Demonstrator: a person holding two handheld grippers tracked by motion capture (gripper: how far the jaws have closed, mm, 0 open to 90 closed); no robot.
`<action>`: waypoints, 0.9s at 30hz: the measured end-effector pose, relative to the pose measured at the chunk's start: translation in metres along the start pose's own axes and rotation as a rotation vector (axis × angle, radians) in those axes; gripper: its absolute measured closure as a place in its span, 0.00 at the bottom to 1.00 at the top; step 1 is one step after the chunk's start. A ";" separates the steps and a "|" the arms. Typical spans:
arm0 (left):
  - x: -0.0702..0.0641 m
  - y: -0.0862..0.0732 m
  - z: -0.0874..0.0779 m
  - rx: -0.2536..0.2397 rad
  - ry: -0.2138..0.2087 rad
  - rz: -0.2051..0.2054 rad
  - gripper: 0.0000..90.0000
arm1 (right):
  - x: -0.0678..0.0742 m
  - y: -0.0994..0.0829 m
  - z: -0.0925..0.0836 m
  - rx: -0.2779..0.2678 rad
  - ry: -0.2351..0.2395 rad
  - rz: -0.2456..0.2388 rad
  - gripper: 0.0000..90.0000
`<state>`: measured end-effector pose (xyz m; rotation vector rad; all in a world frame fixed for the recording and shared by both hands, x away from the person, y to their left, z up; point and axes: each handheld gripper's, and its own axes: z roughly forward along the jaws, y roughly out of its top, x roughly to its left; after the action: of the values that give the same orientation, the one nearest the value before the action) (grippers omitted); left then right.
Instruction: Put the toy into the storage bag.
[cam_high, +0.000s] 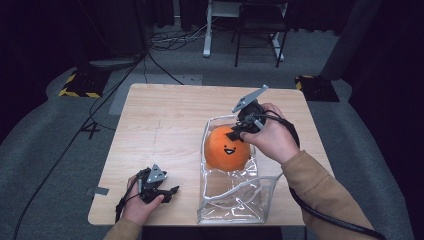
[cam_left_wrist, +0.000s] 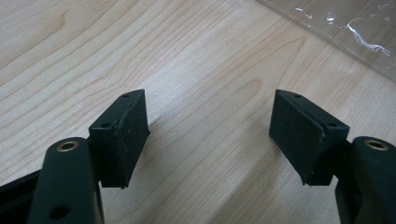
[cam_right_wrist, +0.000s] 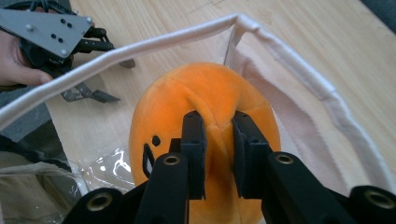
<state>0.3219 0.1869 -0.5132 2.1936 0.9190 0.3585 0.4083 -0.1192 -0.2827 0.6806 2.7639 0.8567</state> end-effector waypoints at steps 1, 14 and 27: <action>0.000 0.000 0.000 0.000 0.000 0.000 0.32 | 0.001 -0.001 0.003 0.005 0.004 0.001 0.85; 0.000 0.000 0.000 0.000 0.001 0.001 0.32 | 0.005 -0.007 0.040 0.069 0.037 -0.004 0.85; 0.000 0.000 0.000 0.000 0.001 0.001 0.32 | 0.004 -0.010 0.065 0.137 0.050 -0.004 0.81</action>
<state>0.3219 0.1869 -0.5132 2.1940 0.9186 0.3598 0.4194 -0.0925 -0.3419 0.6839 2.8890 0.6977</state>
